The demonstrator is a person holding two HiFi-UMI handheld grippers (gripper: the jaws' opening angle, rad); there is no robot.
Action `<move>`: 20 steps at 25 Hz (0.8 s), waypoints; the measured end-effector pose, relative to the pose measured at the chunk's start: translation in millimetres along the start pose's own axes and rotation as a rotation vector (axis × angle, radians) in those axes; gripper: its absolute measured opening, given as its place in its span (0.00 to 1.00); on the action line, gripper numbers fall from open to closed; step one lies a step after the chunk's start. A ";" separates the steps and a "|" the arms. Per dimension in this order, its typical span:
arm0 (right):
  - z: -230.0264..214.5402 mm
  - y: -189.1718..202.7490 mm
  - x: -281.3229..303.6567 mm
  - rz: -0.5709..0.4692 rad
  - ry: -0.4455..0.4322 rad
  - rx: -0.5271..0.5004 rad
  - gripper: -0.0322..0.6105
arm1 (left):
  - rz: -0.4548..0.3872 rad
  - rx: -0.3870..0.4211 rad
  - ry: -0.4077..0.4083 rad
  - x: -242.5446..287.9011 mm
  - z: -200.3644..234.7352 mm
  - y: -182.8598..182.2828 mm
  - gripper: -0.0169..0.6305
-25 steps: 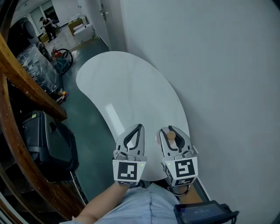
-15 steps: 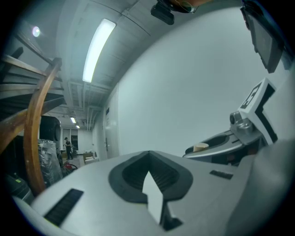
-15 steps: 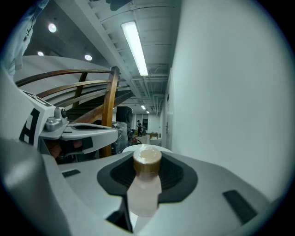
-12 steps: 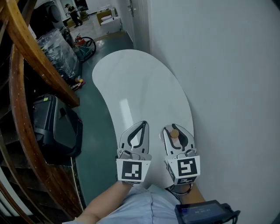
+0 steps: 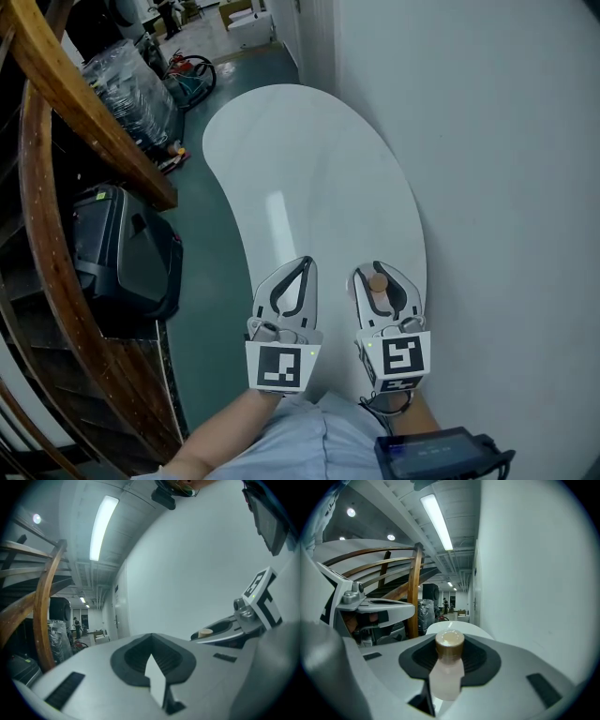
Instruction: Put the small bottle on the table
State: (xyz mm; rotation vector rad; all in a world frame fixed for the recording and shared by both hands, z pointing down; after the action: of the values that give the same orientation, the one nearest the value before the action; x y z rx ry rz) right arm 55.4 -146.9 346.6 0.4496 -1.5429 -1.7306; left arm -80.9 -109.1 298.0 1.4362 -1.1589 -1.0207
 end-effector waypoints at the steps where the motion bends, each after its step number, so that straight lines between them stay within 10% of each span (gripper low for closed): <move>1: -0.4 1.6 1.3 0.007 0.001 0.002 0.23 | 0.002 -0.070 -0.020 0.6 0.6 4.5 0.03; 4: -2.6 7.9 4.7 0.027 0.001 0.010 0.23 | 0.013 -0.266 -0.073 4.5 0.3 16.8 0.03; 7: -3.1 17.6 6.5 0.052 0.001 0.018 0.23 | 0.047 -0.107 -0.004 10.4 -0.3 20.2 0.03; 10: -5.8 28.9 8.5 0.078 0.003 0.026 0.23 | 0.056 -0.185 -0.015 14.4 -4.4 29.0 0.03; 17: -8.8 44.0 18.6 0.125 -0.010 0.032 0.23 | 0.109 -0.032 0.051 30.0 -0.6 35.7 0.03; 20: -7.0 50.4 20.9 0.143 -0.021 0.044 0.23 | 0.125 -0.209 -0.019 29.8 -1.0 45.7 0.03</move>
State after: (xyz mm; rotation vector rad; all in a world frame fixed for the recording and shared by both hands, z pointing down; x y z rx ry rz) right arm 62.0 -165.9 397.8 0.3356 -1.5911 -1.5986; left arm -81.2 -140.7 342.5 1.1782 -1.1062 -1.0373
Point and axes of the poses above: the fingertips, and each gripper's own axes: x forward along the fingers, z to its left, y out of its underside, the point moved 7 cm from there along -x, backward along the fingers, and after that the axes turned 12 degrees about -x, right-handed, at the moved point
